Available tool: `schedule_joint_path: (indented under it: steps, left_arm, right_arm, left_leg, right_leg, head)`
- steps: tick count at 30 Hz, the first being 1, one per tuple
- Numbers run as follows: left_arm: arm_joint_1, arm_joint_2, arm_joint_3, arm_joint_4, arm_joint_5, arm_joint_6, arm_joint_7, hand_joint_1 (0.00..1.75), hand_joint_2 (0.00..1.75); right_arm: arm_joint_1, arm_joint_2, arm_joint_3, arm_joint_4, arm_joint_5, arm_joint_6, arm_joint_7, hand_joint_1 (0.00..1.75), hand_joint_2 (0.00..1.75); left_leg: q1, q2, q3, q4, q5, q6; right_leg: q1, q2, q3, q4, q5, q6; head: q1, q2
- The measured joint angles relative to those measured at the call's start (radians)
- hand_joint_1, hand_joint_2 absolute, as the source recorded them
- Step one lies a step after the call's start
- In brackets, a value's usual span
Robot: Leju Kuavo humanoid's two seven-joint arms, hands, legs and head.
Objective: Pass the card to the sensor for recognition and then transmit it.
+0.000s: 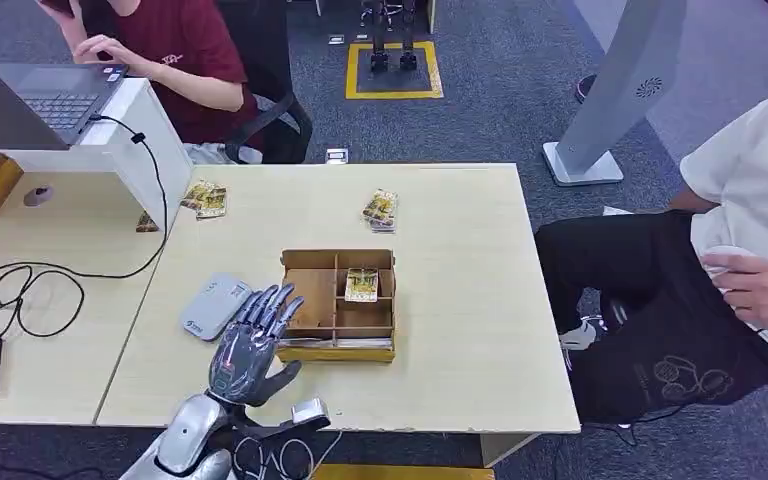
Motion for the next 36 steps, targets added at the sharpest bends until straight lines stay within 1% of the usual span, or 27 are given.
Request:
schedule_joint_path:
  steps: [4, 12, 20, 21, 22, 23, 24, 36]
  left_arm:
    - [0.0, 0.0, 0.0, 0.0, 0.0, -0.002, 0.0, 0.0, 1.75]
    - [-0.001, 0.0, 0.0, 0.001, 0.022, -0.036, -0.007, 0.0, 1.75]
    - [-0.001, 0.0, 0.0, 0.001, 0.026, -0.037, -0.008, 0.0, 1.75]
    - [-0.002, 0.0, 0.0, 0.002, 0.039, -0.045, -0.011, 1.75, 1.75]
    - [-0.002, 0.001, 0.0, 0.002, 0.049, -0.057, -0.016, 1.75, 1.75]
    - [-0.002, 0.003, 0.0, 0.002, 0.064, -0.087, -0.021, 1.75, 1.75]
    - [-0.003, 0.006, 0.0, 0.002, 0.071, -0.098, -0.022, 1.75, 1.75]
    - [-0.003, 0.016, 0.0, 0.004, 0.116, -0.134, -0.053, 1.75, 1.75]
  right_arm:
    - [0.0, 0.0, 0.0, 0.0, 0.0, 0.0, 0.0, 0.0, 1.75]
    - [0.0, 0.0, 0.01, 0.0, -0.004, 0.001, 0.0, 0.0, 1.75]
    - [0.0, 0.0, 0.011, 0.0, -0.005, 0.001, 0.0, 0.0, 1.75]
    - [0.0, 0.0, 0.018, 0.0, -0.008, 0.001, 0.0, 0.0, 1.75]
    - [0.0, 0.0, 0.019, 0.0, -0.011, 0.001, 0.0, 0.0, 1.75]
    - [0.0, 0.0, 0.023, 0.0, -0.014, 0.001, 0.0, 0.0, 1.75]
    - [0.0, 0.0, 0.024, 0.0, -0.018, 0.002, 0.0, 0.0, 1.75]
    - [-0.001, 0.0, 0.039, 0.0, -0.035, 0.009, 0.0, 0.0, 1.75]
  left_leg:
    - [0.0, 0.0, 0.0, 0.0, 0.0, 0.0]
    - [0.0, 0.0, 0.0, 0.0, 0.0, 0.0]
    - [0.0, 0.0, 0.0, 0.0, 0.0, 0.0]
    - [0.0, 0.0, 0.0, 0.0, 0.0, 0.0]
    - [0.0, 0.0, 0.0, 0.0, 0.0, 0.0]
    - [0.0, 0.0, 0.0, 0.0, 0.0, 0.0]
    - [0.0, 0.0, 0.0, 0.0, 0.0, 0.0]
    - [0.0, 0.0, 0.0, 0.0, 0.0, 0.0]
  right_leg:
    - [0.0, 0.0, 0.0, 0.0, 0.0, 0.0]
    - [0.0, 0.0, 0.0, 0.0, 0.0, 0.0]
    - [0.0, 0.0, 0.0, 0.0, 0.0, 0.0]
    - [0.0, 0.0, 0.0, 0.0, 0.0, 0.0]
    - [0.0, 0.0, 0.0, 0.0, 0.0, 0.0]
    - [0.0, 0.0, 0.0, 0.0, 0.0, 0.0]
    - [0.0, 0.0, 0.0, 0.0, 0.0, 0.0]
    - [0.0, 0.0, 0.0, 0.0, 0.0, 0.0]
  head:
    - [0.0, 0.0]
    - [0.0, 0.0]
    - [0.0, 0.0]
    - [0.0, 0.0]
    - [0.0, 0.0]
    - [0.0, 0.0]
    - [0.0, 0.0]
    - [0.0, 0.0]
